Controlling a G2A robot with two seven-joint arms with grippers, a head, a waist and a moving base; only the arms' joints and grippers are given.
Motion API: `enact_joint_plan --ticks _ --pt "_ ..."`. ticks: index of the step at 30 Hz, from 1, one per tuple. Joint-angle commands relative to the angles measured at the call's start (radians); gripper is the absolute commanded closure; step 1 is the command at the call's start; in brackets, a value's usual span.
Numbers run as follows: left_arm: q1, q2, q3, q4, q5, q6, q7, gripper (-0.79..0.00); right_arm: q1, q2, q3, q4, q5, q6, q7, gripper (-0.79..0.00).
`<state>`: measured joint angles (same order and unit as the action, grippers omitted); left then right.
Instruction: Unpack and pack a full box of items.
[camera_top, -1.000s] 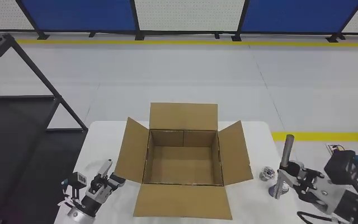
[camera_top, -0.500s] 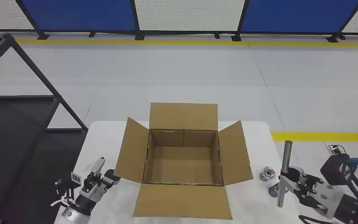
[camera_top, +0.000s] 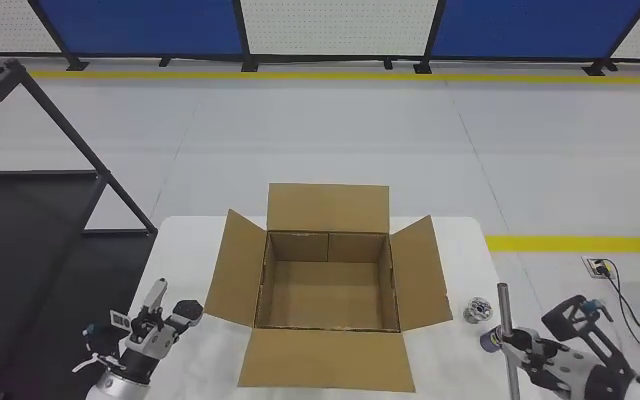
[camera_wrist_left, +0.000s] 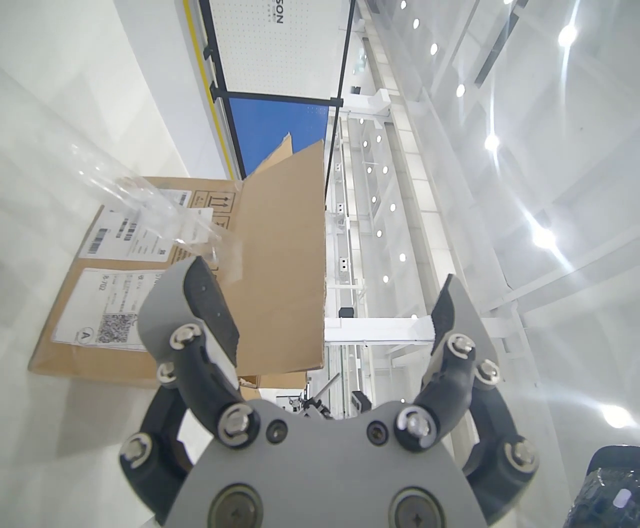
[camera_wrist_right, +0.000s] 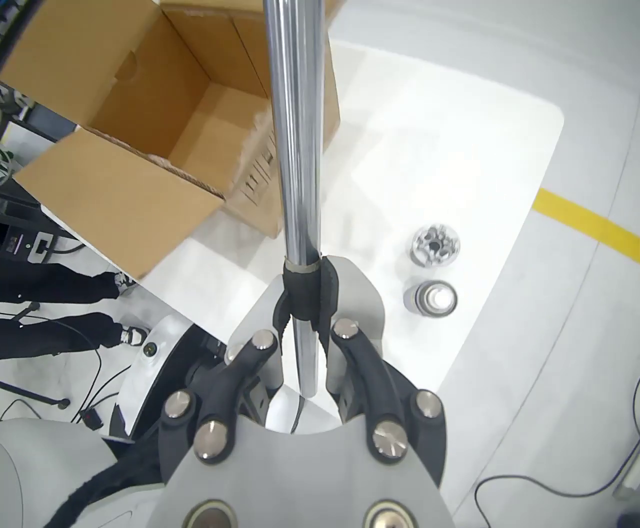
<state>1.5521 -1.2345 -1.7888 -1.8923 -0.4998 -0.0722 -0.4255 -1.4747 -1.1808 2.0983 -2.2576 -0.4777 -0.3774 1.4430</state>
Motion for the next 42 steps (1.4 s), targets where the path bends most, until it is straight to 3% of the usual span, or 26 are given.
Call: enact_joint_plan --ticks 1,9,20,24,29,35,42 --pt "-0.006 0.001 -0.009 -0.004 -0.011 0.005 -0.003 -0.785 -0.027 0.011 -0.011 0.006 -0.018 0.01 0.01 0.0" --pt "0.0 0.002 -0.013 -0.027 -0.1 0.009 -0.057 -0.785 -0.065 0.074 -0.114 0.105 -0.05 0.06 0.059 0.0" --pt "0.0 0.002 -0.013 -0.027 -0.1 0.009 -0.057 -0.785 -0.072 0.075 -0.126 0.102 -0.062 0.051 0.048 0.0" --pt "0.001 0.001 -0.006 -0.03 -0.097 0.015 -0.03 -0.785 -0.051 0.081 -0.251 0.099 -0.24 0.136 0.048 0.0" --pt "0.011 0.0 -0.016 -0.024 -0.127 -0.002 -0.023 -0.785 0.071 0.082 -0.448 0.185 -0.489 0.286 0.058 0.0" --pt "0.026 0.002 -0.04 -0.008 -0.146 0.0 -0.037 -0.785 0.19 0.073 -0.631 0.283 -0.627 0.39 0.045 0.0" --pt "0.032 0.001 -0.039 -0.002 -0.16 -0.01 -0.032 -0.785 0.245 0.064 -0.722 0.346 -0.72 0.476 0.031 0.0"
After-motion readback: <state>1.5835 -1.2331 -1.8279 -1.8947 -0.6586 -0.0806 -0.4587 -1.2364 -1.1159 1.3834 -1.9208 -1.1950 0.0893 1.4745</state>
